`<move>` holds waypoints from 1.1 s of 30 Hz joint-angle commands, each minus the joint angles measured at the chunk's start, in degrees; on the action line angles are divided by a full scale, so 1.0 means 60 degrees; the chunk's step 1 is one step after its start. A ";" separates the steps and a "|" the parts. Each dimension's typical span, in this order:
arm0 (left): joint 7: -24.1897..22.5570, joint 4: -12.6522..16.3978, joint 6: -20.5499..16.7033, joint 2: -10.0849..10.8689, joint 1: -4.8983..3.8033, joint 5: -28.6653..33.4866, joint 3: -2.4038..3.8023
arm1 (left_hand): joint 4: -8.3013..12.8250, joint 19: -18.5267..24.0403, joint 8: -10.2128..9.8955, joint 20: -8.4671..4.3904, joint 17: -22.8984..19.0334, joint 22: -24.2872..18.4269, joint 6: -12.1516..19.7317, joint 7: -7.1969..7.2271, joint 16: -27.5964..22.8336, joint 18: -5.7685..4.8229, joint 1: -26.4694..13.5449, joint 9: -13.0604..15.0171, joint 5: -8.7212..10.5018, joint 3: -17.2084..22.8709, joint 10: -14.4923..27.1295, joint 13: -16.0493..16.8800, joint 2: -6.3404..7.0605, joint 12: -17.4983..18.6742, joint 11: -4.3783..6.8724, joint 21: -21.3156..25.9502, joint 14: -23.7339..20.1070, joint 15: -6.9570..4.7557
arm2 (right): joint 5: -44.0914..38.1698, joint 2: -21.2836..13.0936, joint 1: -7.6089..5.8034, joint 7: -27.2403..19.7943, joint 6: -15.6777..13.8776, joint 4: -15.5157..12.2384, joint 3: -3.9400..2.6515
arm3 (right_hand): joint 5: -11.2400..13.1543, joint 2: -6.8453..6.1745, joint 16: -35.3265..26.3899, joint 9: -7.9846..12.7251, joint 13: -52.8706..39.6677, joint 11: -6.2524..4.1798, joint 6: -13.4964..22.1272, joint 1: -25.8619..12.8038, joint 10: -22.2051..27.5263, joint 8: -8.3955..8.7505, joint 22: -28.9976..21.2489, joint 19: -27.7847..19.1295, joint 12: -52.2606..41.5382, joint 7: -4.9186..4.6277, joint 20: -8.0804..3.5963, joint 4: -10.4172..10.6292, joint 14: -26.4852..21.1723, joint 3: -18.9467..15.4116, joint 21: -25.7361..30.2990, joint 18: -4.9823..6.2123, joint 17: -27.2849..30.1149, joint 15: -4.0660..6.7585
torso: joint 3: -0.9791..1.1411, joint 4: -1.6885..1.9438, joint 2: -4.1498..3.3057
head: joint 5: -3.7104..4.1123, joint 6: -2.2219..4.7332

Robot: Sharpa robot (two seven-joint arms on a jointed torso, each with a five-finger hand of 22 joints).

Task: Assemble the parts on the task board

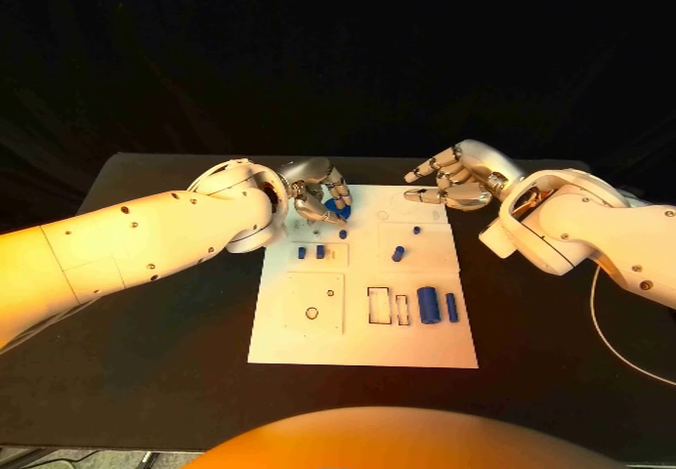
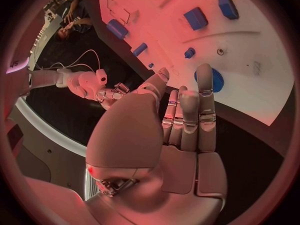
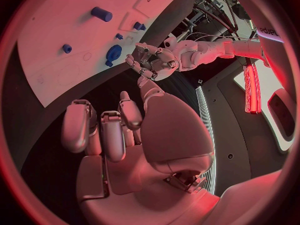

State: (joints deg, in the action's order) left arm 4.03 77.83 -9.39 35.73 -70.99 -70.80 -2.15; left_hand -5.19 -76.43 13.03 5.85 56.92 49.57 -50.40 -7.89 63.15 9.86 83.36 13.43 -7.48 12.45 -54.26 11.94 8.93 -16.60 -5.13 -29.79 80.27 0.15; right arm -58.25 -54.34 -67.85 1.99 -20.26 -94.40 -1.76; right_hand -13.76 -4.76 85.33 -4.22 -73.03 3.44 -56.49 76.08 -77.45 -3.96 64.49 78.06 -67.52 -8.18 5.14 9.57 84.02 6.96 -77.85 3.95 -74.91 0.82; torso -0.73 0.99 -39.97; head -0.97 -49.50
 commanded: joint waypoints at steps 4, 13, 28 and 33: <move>0.0624 -0.0266 0.0491 -0.0345 0.0019 -0.1915 -0.0023 | 0.0022 -0.1002 -0.0358 -0.0123 0.1718 0.1441 -0.0584 0.0017 0.1792 -0.0290 -0.0100 -0.0452 -0.0014 -0.0260 -0.0544 -0.0563 -0.0089 0.0252 0.0076 -0.2179 0.0746 -0.0091 | -0.0018 0.0029 0.0006 -0.0090 0.0061 -0.0002 0.0000 | -0.0031 0.0046 -0.0028 -0.0016 -0.0003 -0.0031 -0.0069 -0.0040 -0.0047 -0.0029 -0.0006 -0.0007 -0.0018 -0.0018 -0.0027 0.0029 0.0716 -0.0036 0.0032 0.0176 -0.1254 0.0040 | -0.0001 -0.0005 -0.0003 | -0.0008 0.0019; 0.0925 -0.0614 0.1087 -0.0680 0.0100 -0.2204 -0.0030 | -0.0011 -0.1396 -0.0564 -0.0193 0.1604 0.2258 -0.1020 0.0022 0.1926 -0.0472 -0.0133 -0.0711 -0.0021 -0.0311 -0.1091 -0.0908 -0.0152 0.0518 0.0123 -0.3364 0.0886 -0.0146 | -0.0018 0.0040 0.0006 -0.0096 0.0061 -0.0002 0.0000 | -0.0031 0.0046 -0.0028 -0.0016 -0.0003 -0.0031 -0.0069 -0.0040 -0.0047 -0.0029 -0.0006 -0.0007 -0.0018 -0.0018 -0.0027 0.0029 0.0716 -0.0036 0.0032 0.0176 -0.1254 0.0040 | -0.0001 -0.0017 -0.0009 | 0.0031 -0.0001; 0.0892 -0.0730 0.1327 -0.0875 0.0183 -0.2243 -0.0028 | -0.0049 -0.1561 -0.0711 -0.0255 0.1044 0.2792 -0.1458 0.0082 0.1722 -0.0589 -0.0126 -0.0894 -0.0029 -0.0212 -0.1649 -0.1147 -0.0216 0.0818 0.0190 -0.4104 0.0861 -0.0209 | -0.0019 0.0045 0.0006 -0.0100 0.0065 -0.0009 -0.0001 | -0.0041 0.0061 -0.0030 -0.0016 -0.0002 -0.0032 -0.0071 -0.0028 -0.0048 -0.0029 -0.0002 -0.0004 -0.0018 -0.0018 -0.0028 0.0029 0.0716 -0.0034 0.0031 0.0175 -0.1253 0.0042 | 0.0004 0.0004 0.0008 | 0.0056 -0.0050; 0.0879 -0.0691 0.1312 -0.0875 0.0189 -0.2244 -0.0028 | -0.0052 -0.1588 -0.0747 -0.0269 0.0982 0.2946 -0.1544 0.0096 0.1723 -0.0625 -0.0113 -0.0933 -0.0031 -0.0169 -0.1785 -0.1186 -0.0218 0.0887 0.0209 -0.4316 0.0863 -0.0224 | -0.0019 0.0046 0.0006 -0.0100 0.0067 -0.0011 -0.0001 | -0.0041 0.0061 -0.0030 -0.0016 -0.0002 -0.0032 -0.0071 -0.0028 -0.0048 -0.0029 -0.0002 -0.0004 -0.0018 -0.0018 -0.0028 0.0029 0.0716 -0.0034 0.0031 0.0175 -0.1253 0.0042 | 0.0000 0.0004 0.0003 | 0.0069 -0.0057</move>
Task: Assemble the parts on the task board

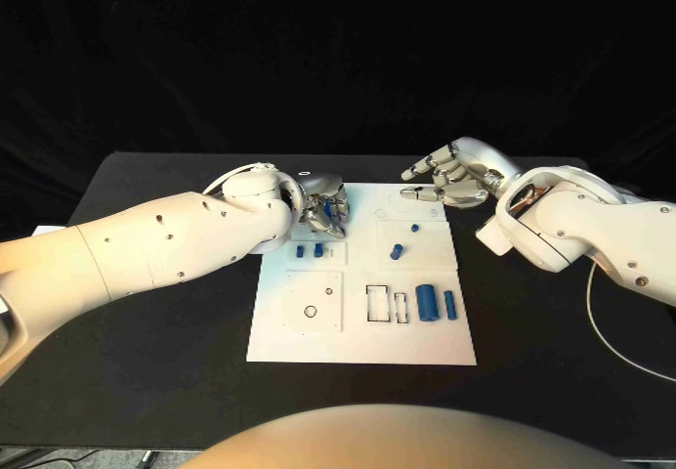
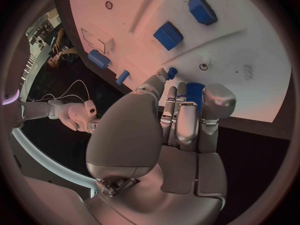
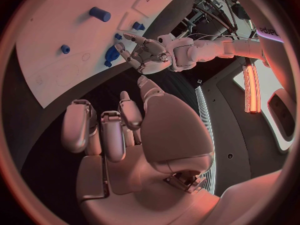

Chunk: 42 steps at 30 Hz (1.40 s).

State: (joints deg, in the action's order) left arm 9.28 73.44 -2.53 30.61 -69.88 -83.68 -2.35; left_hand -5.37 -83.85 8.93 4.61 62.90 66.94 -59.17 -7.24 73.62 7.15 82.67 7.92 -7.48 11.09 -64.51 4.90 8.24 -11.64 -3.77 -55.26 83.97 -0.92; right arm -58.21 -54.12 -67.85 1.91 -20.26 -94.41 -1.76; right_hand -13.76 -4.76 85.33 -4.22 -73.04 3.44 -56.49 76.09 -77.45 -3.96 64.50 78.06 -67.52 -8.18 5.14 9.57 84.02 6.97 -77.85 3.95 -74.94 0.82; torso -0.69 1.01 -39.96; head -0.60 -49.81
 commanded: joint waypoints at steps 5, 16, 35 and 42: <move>-0.0011 0.0032 0.0142 -0.0051 0.0009 -0.0097 0.0006 | 0.0014 -0.0382 -0.0109 -0.0086 -0.0070 0.0261 -0.0206 0.0011 -0.0001 -0.0220 0.0113 -0.0064 -0.0041 0.0216 -0.0282 -0.0058 -0.0168 0.0148 0.0019 -0.0359 0.0252 -0.0079 | -0.0024 0.0010 0.0005 -0.0086 0.0070 -0.0013 -0.0001 | -0.0045 0.0068 -0.0029 -0.0016 -0.0009 -0.0032 -0.0074 -0.0021 -0.0054 -0.0029 -0.0012 -0.0008 -0.0028 -0.0018 -0.0029 0.0029 0.0716 -0.0035 0.0037 0.0177 -0.1250 0.0042 | -0.0004 -0.0001 0.0003 | 0.0014 0.0000; 0.0052 -0.0139 0.0276 -0.0185 0.0081 -0.0155 0.0005 | 0.0170 -0.0376 -0.0226 -0.0132 -0.0182 0.0454 -0.0471 0.0046 0.0061 -0.0250 0.0328 -0.0177 -0.0049 0.0820 -0.0646 -0.0151 -0.0223 0.0462 0.0071 -0.0566 0.0248 -0.0116 | -0.0026 0.0014 0.0005 -0.0084 0.0087 -0.0024 -0.0001 | -0.0045 0.0068 -0.0029 -0.0016 -0.0009 -0.0032 -0.0074 -0.0021 -0.0054 -0.0029 -0.0012 -0.0008 -0.0028 -0.0018 -0.0029 0.0029 0.0716 -0.0035 0.0037 0.0177 -0.1250 0.0042 | -0.0003 -0.0006 0.0000 | 0.0040 -0.0028; 0.0275 -0.0374 0.0765 -0.0312 0.0108 -0.0173 0.0004 | 0.0208 -0.0347 -0.0353 -0.0134 -0.0284 0.0480 -0.0555 0.0046 0.0097 -0.0244 0.0199 -0.0270 -0.0029 0.1137 -0.0796 -0.0159 -0.0121 0.0693 0.0069 -0.0543 0.0233 -0.0123 | -0.0027 0.0014 0.0005 -0.0083 0.0100 -0.0032 -0.0001 | -0.0050 0.0080 -0.0026 -0.0017 -0.0020 -0.0034 -0.0080 -0.0008 -0.0063 -0.0031 -0.0006 -0.0003 -0.0043 -0.0016 -0.0030 0.0026 0.0718 -0.0032 0.0035 0.0175 -0.1255 0.0043 | -0.0002 0.0002 0.0002 | 0.0063 -0.0032; 0.0084 -0.0402 0.0596 -0.0371 0.0146 -0.0126 0.0001 | 0.0325 -0.0348 -0.0363 -0.0169 -0.0309 0.0622 -0.0795 0.0102 0.0167 -0.0262 0.0182 -0.0301 0.0008 0.1473 -0.1114 -0.0121 -0.0163 0.0767 0.0144 -0.0707 0.0233 -0.0178 | -0.0027 0.0015 0.0005 -0.0083 0.0106 -0.0039 -0.0001 | -0.0050 0.0080 -0.0026 -0.0017 -0.0020 -0.0034 -0.0080 -0.0008 -0.0063 -0.0031 -0.0006 -0.0003 -0.0043 -0.0016 -0.0030 0.0026 0.0718 -0.0032 0.0035 0.0175 -0.1255 0.0043 | -0.0002 0.0001 0.0003 | 0.0062 -0.0032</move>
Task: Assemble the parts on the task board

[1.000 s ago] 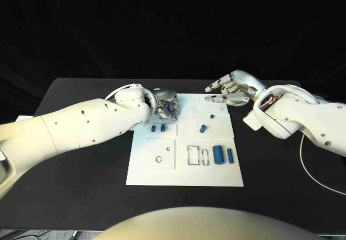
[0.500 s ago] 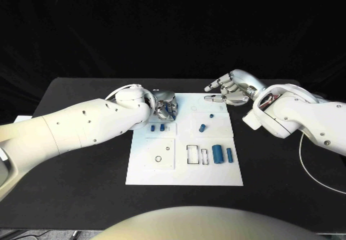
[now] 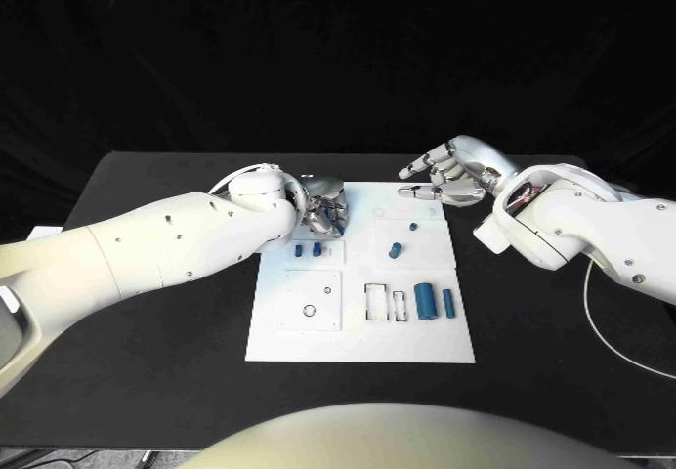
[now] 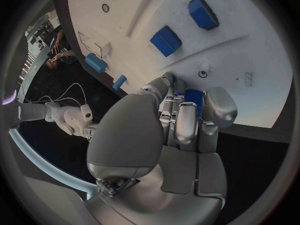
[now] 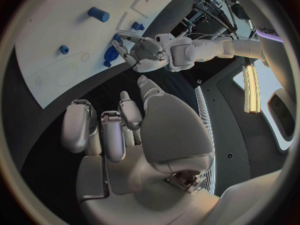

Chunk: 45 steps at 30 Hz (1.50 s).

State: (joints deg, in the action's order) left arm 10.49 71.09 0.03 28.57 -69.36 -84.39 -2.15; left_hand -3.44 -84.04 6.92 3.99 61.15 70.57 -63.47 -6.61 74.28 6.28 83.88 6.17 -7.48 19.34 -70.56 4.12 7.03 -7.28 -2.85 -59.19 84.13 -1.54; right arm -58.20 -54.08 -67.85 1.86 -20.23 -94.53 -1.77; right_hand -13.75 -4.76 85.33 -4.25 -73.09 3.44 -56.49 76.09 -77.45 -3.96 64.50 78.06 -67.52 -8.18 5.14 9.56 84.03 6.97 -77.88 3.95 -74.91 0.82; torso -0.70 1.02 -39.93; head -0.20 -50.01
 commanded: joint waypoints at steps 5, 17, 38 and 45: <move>-0.0194 -0.0017 -0.0121 -0.0034 0.0076 -0.0015 -0.0032 | 0.0109 -0.0306 -0.0023 -0.0090 -0.0059 0.0055 -0.0260 0.0016 0.0086 -0.0117 -0.0037 -0.0020 0.0063 0.0329 -0.0286 0.0026 -0.0014 0.0110 0.0022 -0.0071 0.0199 -0.0103 | -0.0029 0.0013 0.0005 -0.0075 0.0106 -0.0018 0.0000 | -0.0052 0.0089 -0.0026 -0.0014 -0.0019 -0.0035 -0.0088 0.0002 -0.0071 -0.0034 -0.0007 -0.0002 -0.0055 -0.0015 -0.0031 0.0025 0.0718 -0.0034 0.0041 0.0175 -0.1261 0.0044 | 0.0004 -0.0002 0.0005 | -0.0014 0.0002; -0.0283 0.0190 -0.1030 0.0223 0.0088 0.0414 0.0054 | 0.0456 -0.0292 -0.0133 -0.0094 -0.0127 0.0092 -0.0409 -0.0087 0.0154 -0.0119 -0.0052 -0.0085 0.0128 0.0871 -0.0441 0.0036 -0.0022 0.0340 -0.0022 -0.0055 0.0187 -0.0073 | -0.0028 0.0041 0.0005 -0.0076 0.0119 0.0004 0.0000 | -0.0052 0.0089 -0.0026 -0.0014 -0.0019 -0.0035 -0.0088 0.0002 -0.0071 -0.0034 -0.0007 -0.0002 -0.0055 -0.0015 -0.0031 0.0025 0.0718 -0.0034 0.0041 0.0175 -0.1261 0.0044 | -0.0001 0.0001 0.0008 | 0.0018 0.0002; -0.0107 0.1135 -0.0722 0.1748 -0.0008 0.2619 0.0428 | 0.0538 -0.0287 -0.0216 -0.0062 -0.0216 0.0122 -0.0449 -0.0128 0.0163 -0.0125 -0.0289 -0.0130 0.0153 0.1043 -0.0467 0.0036 0.0099 0.0483 -0.0065 -0.0064 0.0167 -0.0032 | -0.0027 0.0017 0.0005 -0.0054 0.0148 0.0035 0.0000 | -0.0052 0.0089 -0.0026 -0.0014 -0.0019 -0.0035 -0.0088 0.0002 -0.0071 -0.0034 -0.0007 -0.0002 -0.0055 -0.0015 -0.0031 0.0025 0.0718 -0.0034 0.0041 0.0175 -0.1261 0.0044 | -0.0005 0.0088 0.0050 | 0.0011 0.0039; -0.0043 0.1178 -0.0518 0.1852 0.0013 0.1985 0.0382 | 0.0507 -0.0277 -0.0248 -0.0054 -0.0256 0.0123 -0.0476 -0.0113 0.0166 -0.0119 -0.0478 -0.0146 0.0165 0.1026 -0.0494 0.0039 0.0174 0.0532 -0.0061 -0.0046 0.0155 -0.0031 | -0.0027 0.0029 0.0005 -0.0052 0.0164 0.0041 0.0000 | -0.0052 0.0089 -0.0026 -0.0014 -0.0019 -0.0035 -0.0088 0.0002 -0.0071 -0.0034 -0.0007 -0.0002 -0.0055 -0.0015 -0.0031 0.0025 0.0718 -0.0034 0.0041 0.0175 -0.1261 0.0044 | -0.0009 0.0075 0.0046 | -0.0050 0.0038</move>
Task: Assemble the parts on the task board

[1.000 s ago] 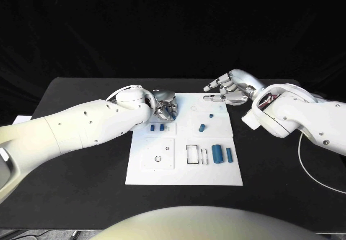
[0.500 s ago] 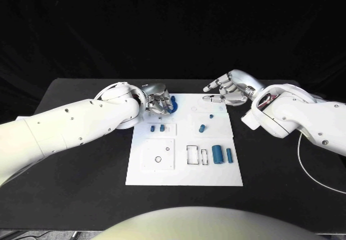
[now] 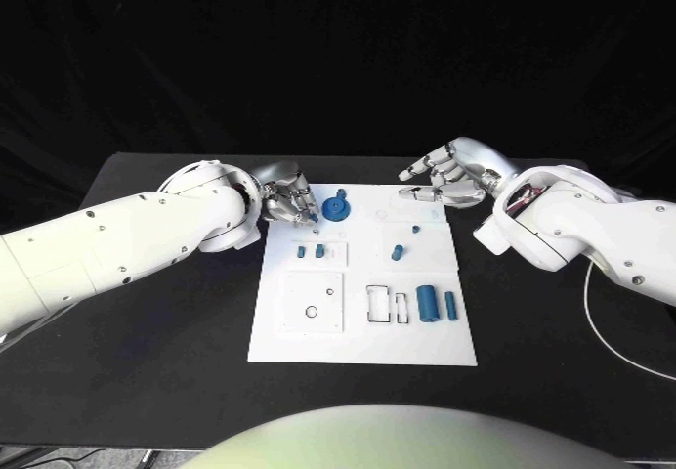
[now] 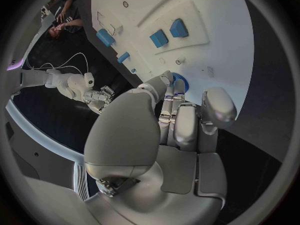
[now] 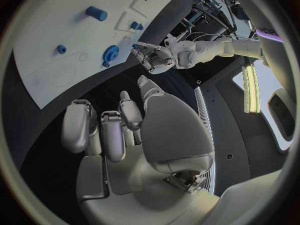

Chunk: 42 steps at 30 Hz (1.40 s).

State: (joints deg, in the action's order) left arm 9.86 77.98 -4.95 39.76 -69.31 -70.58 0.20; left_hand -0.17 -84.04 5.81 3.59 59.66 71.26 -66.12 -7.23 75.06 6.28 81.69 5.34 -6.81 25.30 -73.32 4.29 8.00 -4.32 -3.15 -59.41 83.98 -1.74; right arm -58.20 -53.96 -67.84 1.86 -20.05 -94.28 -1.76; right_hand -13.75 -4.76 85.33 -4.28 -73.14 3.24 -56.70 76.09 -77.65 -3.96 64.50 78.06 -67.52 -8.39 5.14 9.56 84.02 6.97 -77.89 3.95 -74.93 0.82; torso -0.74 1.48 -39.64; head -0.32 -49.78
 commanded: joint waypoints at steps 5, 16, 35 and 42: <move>0.0201 -0.0073 0.0277 -0.0083 0.0025 -0.0457 -0.0056 | -0.0061 -0.0275 -0.0072 0.0016 -0.0019 0.0008 -0.0046 0.0000 0.0039 -0.0118 -0.0190 -0.0014 0.0057 0.0019 -0.0045 0.0011 0.0030 0.0053 -0.0007 -0.0005 0.0176 0.0001 | -0.0028 0.0014 0.0005 -0.0048 0.0139 0.0000 0.0000 | -0.0053 0.0089 -0.0026 -0.0009 -0.0012 -0.0002 -0.0053 0.0002 -0.0037 -0.0034 -0.0007 -0.0002 -0.0055 0.0020 -0.0031 0.0025 0.0719 -0.0034 0.0042 0.0175 -0.1257 0.0044 | 0.0004 -0.0006 -0.0005 | -0.0052 -0.0002; 0.0348 -0.0178 0.0414 -0.0175 0.0048 -0.0641 -0.0097 | -0.0062 -0.0273 -0.0074 0.0016 -0.0027 0.0005 -0.0061 0.0015 0.0040 -0.0115 -0.0211 -0.0015 0.0055 0.0023 -0.0060 0.0014 0.0031 0.0057 0.0004 0.0004 0.0174 -0.0003 | -0.0028 0.0022 0.0005 -0.0048 0.0143 -0.0003 0.0000 | -0.0053 0.0089 -0.0026 -0.0009 -0.0012 -0.0002 -0.0053 0.0002 -0.0037 -0.0034 -0.0007 -0.0002 -0.0055 0.0020 -0.0031 0.0025 0.0719 -0.0034 0.0042 0.0175 -0.1257 0.0044 | 0.0009 -0.0014 -0.0003 | -0.0057 -0.0037; 0.0347 -0.0182 0.0655 -0.0313 0.0061 -0.0689 -0.0138 | -0.0060 -0.0272 -0.0075 0.0015 -0.0031 0.0004 -0.0067 0.0021 0.0040 -0.0114 -0.0216 -0.0015 0.0055 0.0024 -0.0065 0.0015 0.0032 0.0059 0.0008 0.0007 0.0173 -0.0006 | -0.0028 0.0025 0.0005 -0.0048 0.0141 -0.0012 0.0000 | -0.0053 0.0089 -0.0026 -0.0009 -0.0012 -0.0002 -0.0053 0.0002 -0.0037 -0.0034 -0.0007 -0.0002 -0.0055 0.0020 -0.0031 0.0025 0.0719 -0.0034 0.0042 0.0175 -0.1257 0.0044 | 0.0004 -0.0017 -0.0002 | -0.0069 -0.0037; 0.0373 -0.0159 0.0571 -0.0324 0.0064 -0.0700 -0.0142 | -0.0057 -0.0269 -0.0072 0.0013 -0.0037 0.0001 -0.0087 0.0036 0.0041 -0.0111 -0.0227 -0.0015 0.0054 0.0031 -0.0082 0.0019 0.0024 0.0059 0.0019 0.0017 0.0171 -0.0013 | -0.0028 0.0024 0.0005 -0.0045 0.0143 -0.0015 0.0000 | -0.0053 0.0089 -0.0026 -0.0009 -0.0012 -0.0002 -0.0053 0.0002 -0.0037 -0.0034 -0.0007 -0.0002 -0.0055 0.0020 -0.0031 0.0025 0.0719 -0.0034 0.0042 0.0175 -0.1257 0.0044 | 0.0006 -0.0013 0.0000 | -0.0060 -0.0037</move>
State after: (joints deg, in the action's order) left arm 12.14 76.90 -1.97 37.94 -68.95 -74.37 -0.66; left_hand -0.32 -84.04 5.38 3.59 59.52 71.24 -66.31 -7.02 75.06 6.29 81.01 5.18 -6.78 25.45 -73.50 4.32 8.08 -4.32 -2.96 -59.40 83.98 -1.74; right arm -58.19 -53.86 -67.84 1.89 -19.86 -94.30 -1.76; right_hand -13.75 -4.76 85.33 -4.25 -73.12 3.24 -56.70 76.09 -77.65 -3.96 64.50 78.06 -67.52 -8.39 5.14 9.56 84.02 6.97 -77.89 3.95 -74.91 0.82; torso -0.71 1.38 -39.65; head -0.68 -50.00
